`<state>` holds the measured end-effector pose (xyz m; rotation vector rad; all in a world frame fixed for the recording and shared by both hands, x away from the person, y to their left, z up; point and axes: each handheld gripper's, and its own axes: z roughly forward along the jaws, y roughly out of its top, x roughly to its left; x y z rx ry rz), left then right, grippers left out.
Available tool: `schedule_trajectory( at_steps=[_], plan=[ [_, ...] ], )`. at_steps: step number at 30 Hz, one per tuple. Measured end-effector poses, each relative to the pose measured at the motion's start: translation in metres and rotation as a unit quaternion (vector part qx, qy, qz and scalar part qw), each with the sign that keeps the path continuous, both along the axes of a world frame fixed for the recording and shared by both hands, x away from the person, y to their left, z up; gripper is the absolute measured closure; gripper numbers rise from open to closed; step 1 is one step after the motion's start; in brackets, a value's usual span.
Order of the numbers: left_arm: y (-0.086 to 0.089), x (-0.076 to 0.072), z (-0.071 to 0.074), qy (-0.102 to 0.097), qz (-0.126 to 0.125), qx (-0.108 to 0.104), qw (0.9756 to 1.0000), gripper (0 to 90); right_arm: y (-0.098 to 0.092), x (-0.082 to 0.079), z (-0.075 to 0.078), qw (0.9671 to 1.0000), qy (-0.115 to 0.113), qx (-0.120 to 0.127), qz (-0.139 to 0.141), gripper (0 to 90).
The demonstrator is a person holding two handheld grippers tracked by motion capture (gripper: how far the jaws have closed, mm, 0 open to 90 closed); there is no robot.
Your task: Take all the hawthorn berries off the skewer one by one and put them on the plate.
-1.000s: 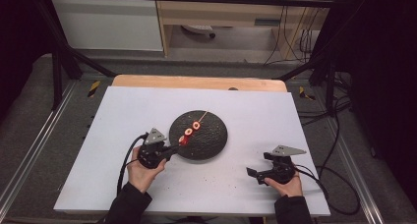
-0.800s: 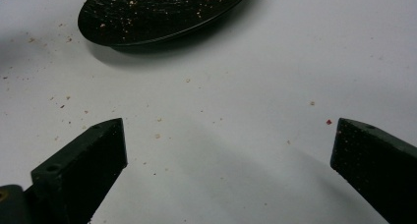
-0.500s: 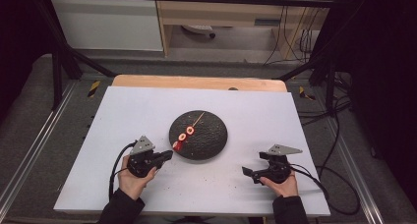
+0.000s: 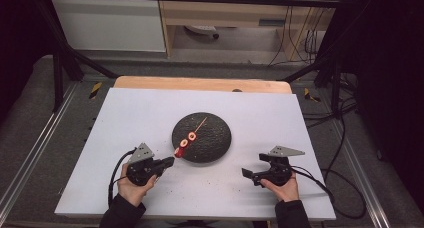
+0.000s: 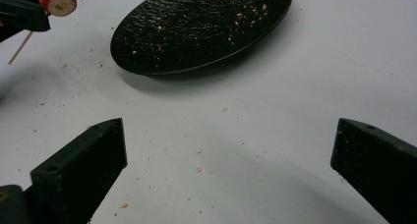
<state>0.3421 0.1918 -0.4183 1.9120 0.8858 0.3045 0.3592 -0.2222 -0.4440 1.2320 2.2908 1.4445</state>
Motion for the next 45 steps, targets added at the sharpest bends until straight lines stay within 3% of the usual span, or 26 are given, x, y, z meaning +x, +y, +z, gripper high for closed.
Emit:
schedule_trajectory(
  at_steps=[13, 23, 36, 45],
  plan=[
    [-0.009, -0.005, -0.002, -0.005, -0.012, -0.004, 0.9999, 88.2, 0.022, 0.0, 0.012, 0.9996, -0.013, 0.001, 0.024, 0.9],
    [-0.011, -0.007, -0.002, -0.006, -0.018, -0.003, 0.9998, 88.2, 0.059, 0.008, 0.032, 0.9981, -0.027, 0.021, 0.051, 1.1],
    [-0.016, -0.011, -0.002, -0.012, -0.027, -0.001, 0.9996, 88.2, 0.098, 0.027, 0.049, 0.9972, -0.015, 0.058, 0.043, 4.5],
    [-0.02, -0.013, -0.002, -0.013, -0.033, 0.0, 0.9994, 88.2, 0.108, 0.038, 0.051, 0.9944, 0.009, 0.093, 0.051, 16.9]
  ],
)
